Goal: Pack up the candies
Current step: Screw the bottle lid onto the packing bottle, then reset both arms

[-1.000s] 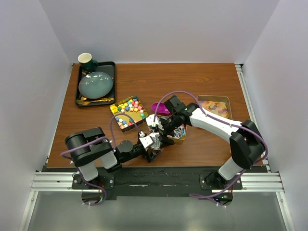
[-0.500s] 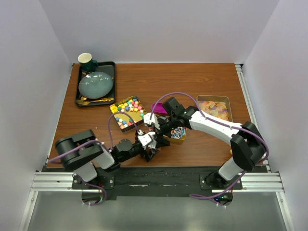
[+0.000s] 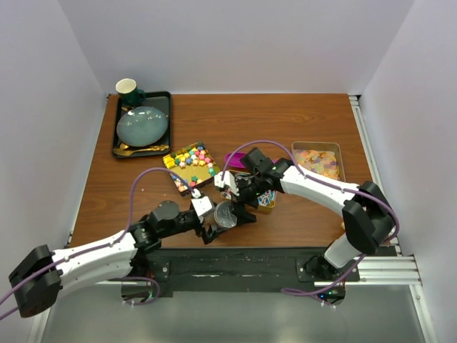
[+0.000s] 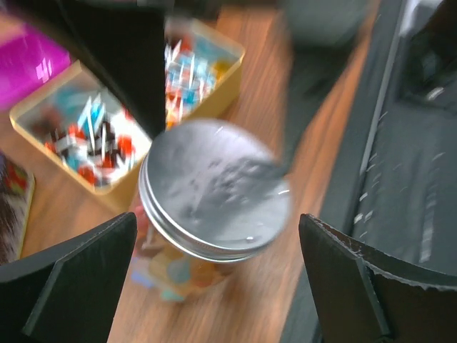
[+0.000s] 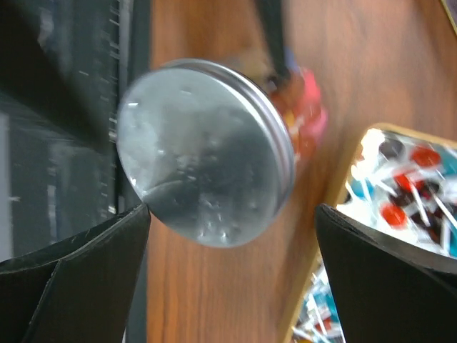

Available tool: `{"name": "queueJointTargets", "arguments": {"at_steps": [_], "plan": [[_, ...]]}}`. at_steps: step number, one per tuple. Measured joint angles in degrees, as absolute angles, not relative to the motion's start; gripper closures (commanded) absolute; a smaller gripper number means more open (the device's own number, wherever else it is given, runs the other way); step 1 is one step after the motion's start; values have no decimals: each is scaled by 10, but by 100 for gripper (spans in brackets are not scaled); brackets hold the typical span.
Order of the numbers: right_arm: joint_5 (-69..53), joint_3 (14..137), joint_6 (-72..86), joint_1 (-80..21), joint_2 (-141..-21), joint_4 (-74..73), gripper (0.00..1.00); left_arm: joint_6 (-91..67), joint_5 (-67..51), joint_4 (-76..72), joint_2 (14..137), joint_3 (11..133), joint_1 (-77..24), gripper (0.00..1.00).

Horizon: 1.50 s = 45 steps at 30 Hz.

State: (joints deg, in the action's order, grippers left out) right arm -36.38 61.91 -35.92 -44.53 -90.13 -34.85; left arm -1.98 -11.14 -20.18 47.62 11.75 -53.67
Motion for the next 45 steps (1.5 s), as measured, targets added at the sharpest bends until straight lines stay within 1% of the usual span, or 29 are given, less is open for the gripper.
{"name": "queueJointTargets", "arguments": {"at_steps": [4,7,15,18,22,26,28,31,35,38,40,45], "plan": [[-328,625,-355,-438,-898,-352,1,-26,-122,-182,437,128,-536,0],[-309,634,-347,-435,-894,-353,1,-36,-130,-159,423,130,-515,0],[-290,662,-315,-426,-887,-320,1,-66,-139,-117,420,137,-464,0],[-288,674,-308,-425,-888,-320,1,-73,-123,-84,420,155,-447,0],[-273,692,-280,-411,-888,-320,1,-60,-55,-37,412,199,-426,0],[-208,726,-218,-371,-888,-329,1,-30,28,-36,411,245,-380,0],[-145,748,-183,-340,-888,-329,1,-13,63,-48,425,272,-344,0],[-20,769,-135,-319,-886,-324,1,3,104,-83,453,297,-285,0],[81,755,-99,-314,-854,-321,1,-28,170,-97,485,324,-208,0],[120,729,-92,-314,-796,-326,1,-49,220,-99,502,338,-170,0],[131,709,-93,-314,-754,-326,1,-49,233,-98,507,339,-164,0],[129,662,-91,-293,-686,-329,1,-6,173,-93,507,339,-164,0]]}}
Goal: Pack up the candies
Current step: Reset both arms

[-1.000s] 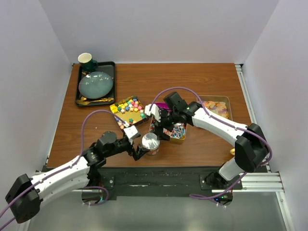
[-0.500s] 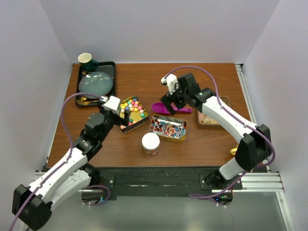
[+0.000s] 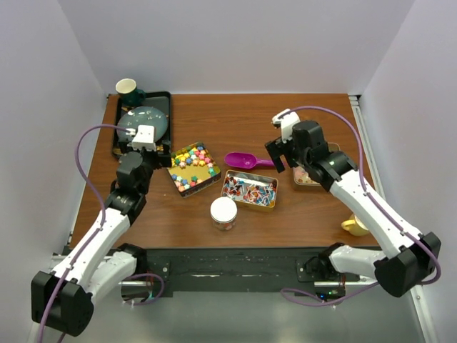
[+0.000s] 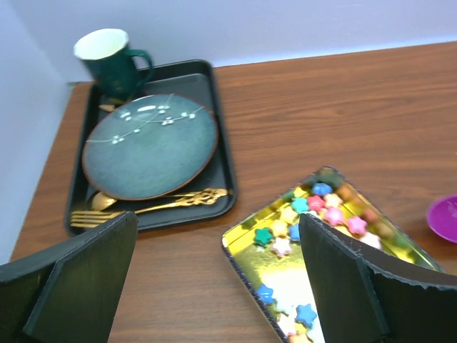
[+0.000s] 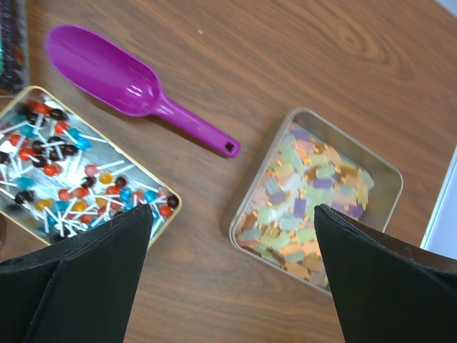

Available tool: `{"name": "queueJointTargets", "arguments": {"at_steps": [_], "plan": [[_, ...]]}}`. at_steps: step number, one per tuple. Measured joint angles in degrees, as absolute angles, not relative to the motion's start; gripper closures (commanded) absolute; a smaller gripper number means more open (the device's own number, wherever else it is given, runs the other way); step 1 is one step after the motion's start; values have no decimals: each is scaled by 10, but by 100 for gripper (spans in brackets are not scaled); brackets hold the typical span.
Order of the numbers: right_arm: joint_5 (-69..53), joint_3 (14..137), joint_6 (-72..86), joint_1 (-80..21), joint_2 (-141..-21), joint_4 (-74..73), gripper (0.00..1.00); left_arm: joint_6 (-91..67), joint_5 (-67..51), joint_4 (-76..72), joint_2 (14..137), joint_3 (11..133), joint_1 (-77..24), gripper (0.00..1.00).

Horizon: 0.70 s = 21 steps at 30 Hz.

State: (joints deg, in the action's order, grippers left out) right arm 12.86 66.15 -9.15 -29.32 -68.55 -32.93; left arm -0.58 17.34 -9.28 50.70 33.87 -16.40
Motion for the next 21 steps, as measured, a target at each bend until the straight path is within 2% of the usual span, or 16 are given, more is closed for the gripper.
{"name": "queueJointTargets", "arguments": {"at_steps": [10,21], "plan": [[154,630,-72,-244,-605,-372,1,-10,125,-82,499,329,-164,0],[7,625,-166,-224,-582,-446,1,-9,121,-94,505,329,-152,0]]}}
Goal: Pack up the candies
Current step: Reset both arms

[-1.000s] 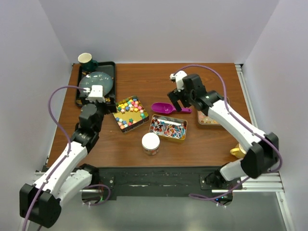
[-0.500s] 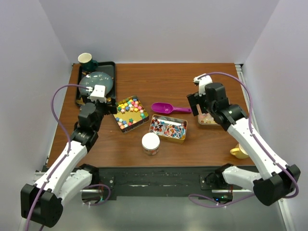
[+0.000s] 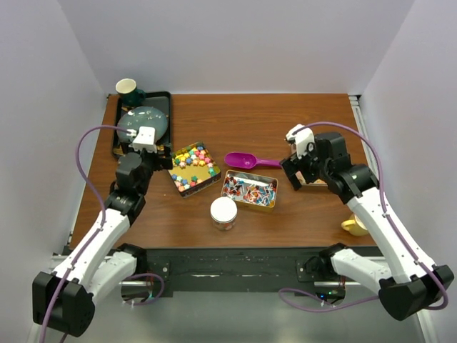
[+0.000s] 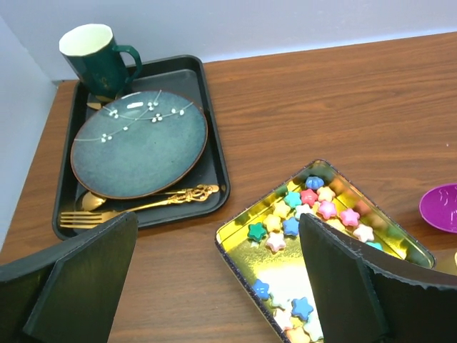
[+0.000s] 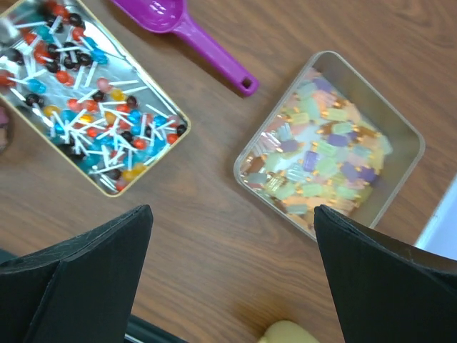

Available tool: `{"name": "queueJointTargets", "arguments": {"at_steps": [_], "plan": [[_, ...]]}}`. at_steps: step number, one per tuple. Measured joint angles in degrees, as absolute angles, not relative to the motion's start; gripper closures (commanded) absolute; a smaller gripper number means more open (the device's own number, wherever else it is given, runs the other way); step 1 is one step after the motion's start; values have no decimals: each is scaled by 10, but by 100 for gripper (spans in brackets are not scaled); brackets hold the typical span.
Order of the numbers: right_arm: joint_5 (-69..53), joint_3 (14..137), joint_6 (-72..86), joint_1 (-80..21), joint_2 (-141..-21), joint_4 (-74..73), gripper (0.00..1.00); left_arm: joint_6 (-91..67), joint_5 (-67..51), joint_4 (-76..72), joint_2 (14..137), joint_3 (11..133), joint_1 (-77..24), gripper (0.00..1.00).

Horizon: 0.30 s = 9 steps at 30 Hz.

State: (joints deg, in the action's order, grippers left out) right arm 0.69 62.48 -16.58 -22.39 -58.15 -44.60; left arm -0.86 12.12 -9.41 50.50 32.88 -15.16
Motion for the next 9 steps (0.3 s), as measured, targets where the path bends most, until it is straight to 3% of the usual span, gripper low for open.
{"name": "queueJointTargets", "arguments": {"at_steps": [9], "plan": [[35,594,-86,-181,-579,-418,1,91,26,-80,444,288,-150,0]]}}
